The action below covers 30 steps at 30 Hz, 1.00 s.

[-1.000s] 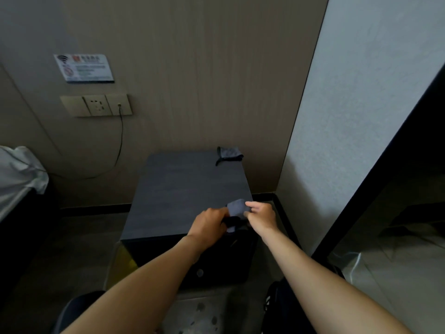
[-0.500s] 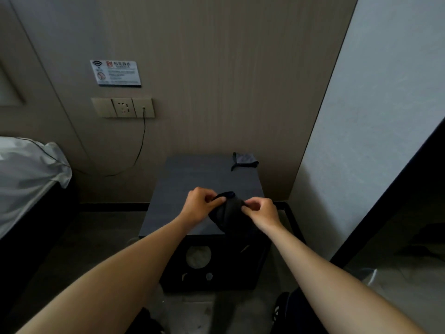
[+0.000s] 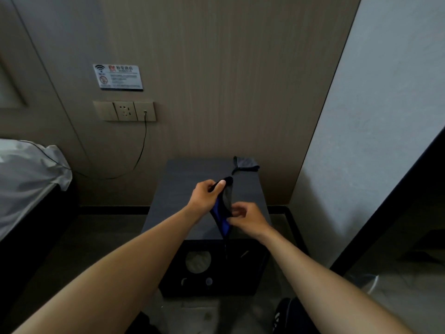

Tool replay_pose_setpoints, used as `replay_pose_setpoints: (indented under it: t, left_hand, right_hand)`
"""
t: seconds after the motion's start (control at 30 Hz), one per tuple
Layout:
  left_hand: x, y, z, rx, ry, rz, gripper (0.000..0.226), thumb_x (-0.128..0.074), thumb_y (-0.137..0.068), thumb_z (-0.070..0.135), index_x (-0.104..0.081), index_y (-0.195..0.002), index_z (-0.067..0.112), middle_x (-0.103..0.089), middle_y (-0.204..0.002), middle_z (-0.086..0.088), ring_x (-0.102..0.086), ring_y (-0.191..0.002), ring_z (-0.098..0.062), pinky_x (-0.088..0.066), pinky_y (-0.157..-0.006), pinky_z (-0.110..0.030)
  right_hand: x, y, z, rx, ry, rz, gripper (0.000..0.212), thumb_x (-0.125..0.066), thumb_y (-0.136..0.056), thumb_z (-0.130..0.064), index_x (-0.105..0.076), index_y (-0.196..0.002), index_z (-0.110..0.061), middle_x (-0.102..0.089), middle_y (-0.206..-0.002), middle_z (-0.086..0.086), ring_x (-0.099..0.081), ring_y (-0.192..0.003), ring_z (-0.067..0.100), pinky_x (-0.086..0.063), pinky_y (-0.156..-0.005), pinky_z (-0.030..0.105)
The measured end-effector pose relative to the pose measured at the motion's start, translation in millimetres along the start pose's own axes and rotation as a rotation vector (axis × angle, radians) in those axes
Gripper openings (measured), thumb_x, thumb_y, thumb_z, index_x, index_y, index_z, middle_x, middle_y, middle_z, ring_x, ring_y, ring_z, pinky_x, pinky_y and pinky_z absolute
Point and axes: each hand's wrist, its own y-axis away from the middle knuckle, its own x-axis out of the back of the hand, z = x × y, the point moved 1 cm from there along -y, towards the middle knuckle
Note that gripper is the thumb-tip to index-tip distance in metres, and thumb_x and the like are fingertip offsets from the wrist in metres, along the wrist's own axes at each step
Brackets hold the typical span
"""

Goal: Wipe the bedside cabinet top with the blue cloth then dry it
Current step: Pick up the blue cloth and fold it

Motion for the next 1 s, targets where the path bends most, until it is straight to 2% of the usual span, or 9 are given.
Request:
replay_pose_setpoints:
  t: [0.13,0.2,0.33,0.47,0.6,0.73,0.8,0.87,1.0]
  left_hand:
    - [11,0,-8,0.054,0.011,-0.099,0.042,-0.07,-0.087,0.05,-0.062,-0.082,0.009,-0.066,-0.073,-0.002,-0.061,-0.063,-0.014,-0.048,-0.056,-0.026]
    - [26,0,-15,0.096,0.036,-0.29,0.039,-0.083,-0.079,0.037,-0.07,-0.103,0.009,-0.075,-0.094,-0.005,-0.072,-0.083,-0.017,-0.056,-0.069,-0.028]
    - [53,4,-24,0.195,-0.457,-0.65,0.033,-0.09,-0.07,0.017,-0.072,-0.097,0.019,-0.075,-0.096,0.001,-0.071,-0.088,-0.017,-0.058,-0.076,-0.027]
    - [60,5,-41,0.378,-0.411,-0.555,0.023,-0.081,-0.082,0.016,-0.071,-0.101,0.009,-0.071,-0.077,0.0,-0.066,-0.064,-0.01,-0.057,-0.065,-0.022]
    - [63,8,-54,0.558,-0.162,-0.457,0.036,-0.063,-0.096,0.027,-0.055,-0.125,0.006,-0.071,-0.101,-0.017,-0.069,-0.079,-0.024,-0.057,-0.077,-0.035]
    - [59,13,-57,0.611,0.104,-0.375,0.048,-0.06,-0.098,0.028,-0.05,-0.134,-0.002,-0.066,-0.092,-0.02,-0.065,-0.08,-0.032,-0.054,-0.084,-0.046]
    - [57,14,-55,0.6,0.223,-0.345,0.047,-0.062,-0.097,0.028,-0.053,-0.135,0.001,-0.069,-0.11,-0.02,-0.067,-0.091,-0.032,-0.054,-0.09,-0.047]
    - [57,13,-51,0.568,0.287,-0.35,0.063,-0.073,-0.089,0.028,-0.048,-0.141,0.004,-0.063,-0.128,-0.019,-0.068,-0.097,-0.028,-0.056,-0.081,-0.042]
    - [66,13,-44,0.486,0.174,-0.415,0.084,-0.082,-0.076,0.003,-0.034,-0.137,0.032,-0.062,-0.118,-0.014,-0.067,-0.104,-0.028,-0.058,-0.075,-0.038]
  right_hand:
    - [11,-2,6,-0.056,0.012,0.168,0.007,-0.062,-0.09,-0.007,-0.068,-0.088,-0.006,-0.072,-0.084,0.009,-0.069,-0.081,0.023,-0.057,-0.071,0.039]
    - [22,0,7,-0.038,0.032,0.257,0.016,-0.06,-0.094,-0.01,-0.063,-0.078,-0.009,-0.065,-0.072,0.005,-0.061,-0.07,0.017,-0.051,-0.062,0.028]
    - [42,0,10,-0.037,0.008,0.223,0.016,-0.05,-0.101,-0.013,-0.065,-0.099,-0.015,-0.069,-0.096,0.006,-0.065,-0.09,0.021,-0.052,-0.081,0.035]
    - [47,-1,10,-0.035,0.0,0.243,0.021,-0.047,-0.101,-0.013,-0.067,-0.103,-0.019,-0.066,-0.102,0.003,-0.063,-0.098,0.02,-0.051,-0.087,0.037]
    - [52,-5,14,-0.103,-0.105,0.253,0.016,-0.054,-0.101,-0.024,-0.068,-0.104,-0.017,-0.069,-0.109,0.011,-0.065,-0.101,0.027,-0.052,-0.089,0.039]
    - [56,-9,19,-0.191,-0.139,0.309,0.025,-0.052,-0.101,-0.027,-0.07,-0.105,-0.009,-0.068,-0.113,0.015,-0.061,-0.097,0.024,-0.045,-0.08,0.032]
    - [58,-10,22,-0.199,-0.156,0.318,0.021,-0.054,-0.1,-0.023,-0.069,-0.109,-0.012,-0.067,-0.117,0.009,-0.059,-0.102,0.02,-0.046,-0.087,0.032]
    - [62,-10,25,-0.217,-0.219,0.334,0.021,-0.059,-0.098,-0.022,-0.066,-0.117,-0.018,-0.063,-0.126,0.005,-0.058,-0.113,0.021,-0.049,-0.099,0.036]
    - [70,-4,29,-0.308,-0.348,0.277,0.043,-0.074,-0.087,-0.021,-0.061,-0.129,-0.027,-0.055,-0.127,0.001,-0.058,-0.116,0.024,-0.053,-0.097,0.049]
